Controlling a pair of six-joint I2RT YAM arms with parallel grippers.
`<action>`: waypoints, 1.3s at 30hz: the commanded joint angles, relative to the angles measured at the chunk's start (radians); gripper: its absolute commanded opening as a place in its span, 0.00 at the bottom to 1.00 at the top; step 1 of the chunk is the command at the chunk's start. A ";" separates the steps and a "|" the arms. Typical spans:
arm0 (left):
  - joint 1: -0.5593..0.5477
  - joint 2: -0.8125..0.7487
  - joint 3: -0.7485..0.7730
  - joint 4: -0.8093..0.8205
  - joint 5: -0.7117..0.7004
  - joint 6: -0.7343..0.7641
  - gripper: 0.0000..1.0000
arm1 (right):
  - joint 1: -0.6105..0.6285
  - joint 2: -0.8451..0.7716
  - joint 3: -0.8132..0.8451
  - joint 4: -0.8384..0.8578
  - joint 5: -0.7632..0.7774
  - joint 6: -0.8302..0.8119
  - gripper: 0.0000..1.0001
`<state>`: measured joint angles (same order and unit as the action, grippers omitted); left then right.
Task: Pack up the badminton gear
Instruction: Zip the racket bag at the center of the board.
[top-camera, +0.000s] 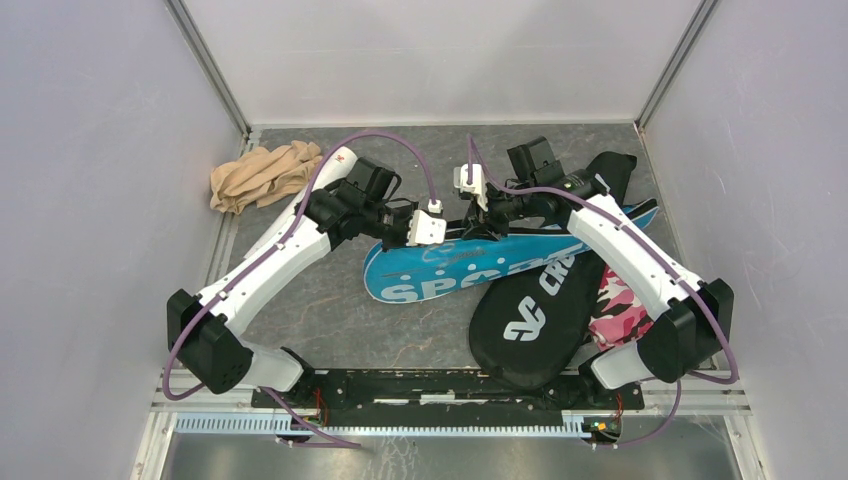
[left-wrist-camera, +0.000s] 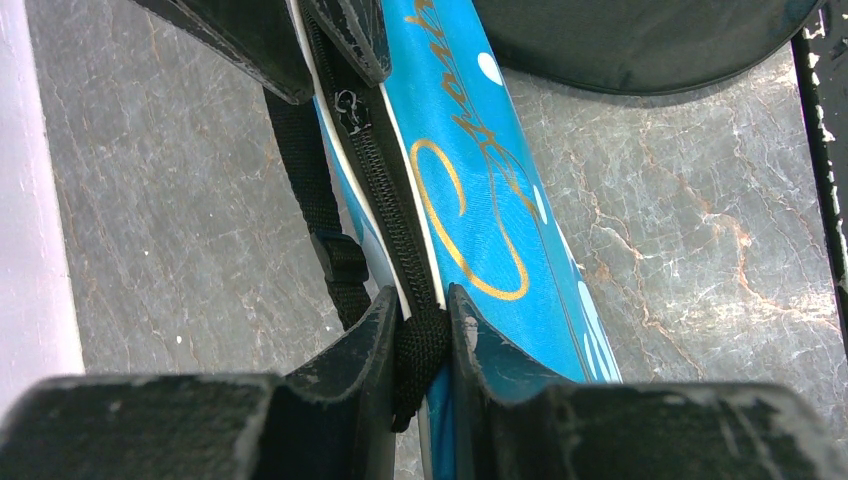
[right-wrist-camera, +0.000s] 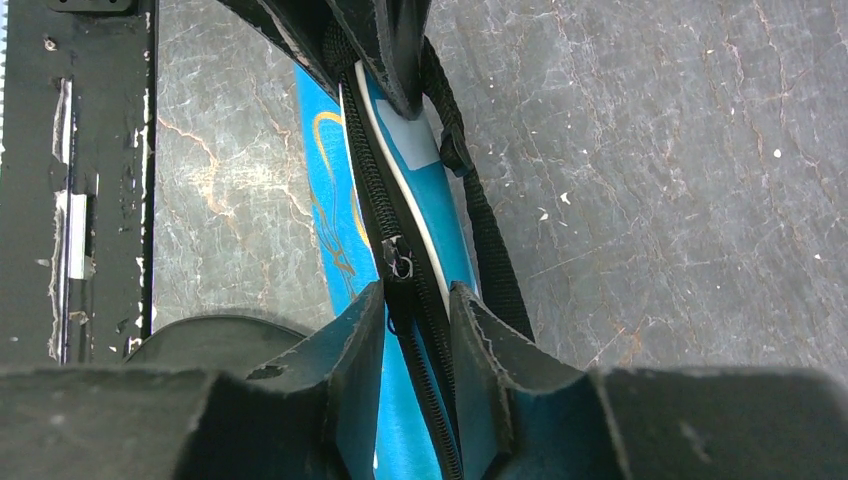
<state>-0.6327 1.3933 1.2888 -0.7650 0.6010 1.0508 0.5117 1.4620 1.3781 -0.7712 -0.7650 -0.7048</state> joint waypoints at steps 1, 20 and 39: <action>-0.016 0.016 -0.037 -0.086 -0.005 0.057 0.02 | 0.008 0.005 0.045 0.015 -0.013 -0.004 0.32; -0.016 0.009 -0.052 -0.087 -0.044 0.065 0.02 | 0.009 0.001 0.082 -0.055 0.029 -0.033 0.09; -0.004 -0.010 -0.063 -0.134 -0.116 0.111 0.02 | -0.019 -0.059 0.057 -0.125 0.128 -0.116 0.00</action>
<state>-0.6418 1.3785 1.2694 -0.7498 0.5434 1.1000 0.5167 1.4559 1.4242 -0.8669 -0.6746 -0.7864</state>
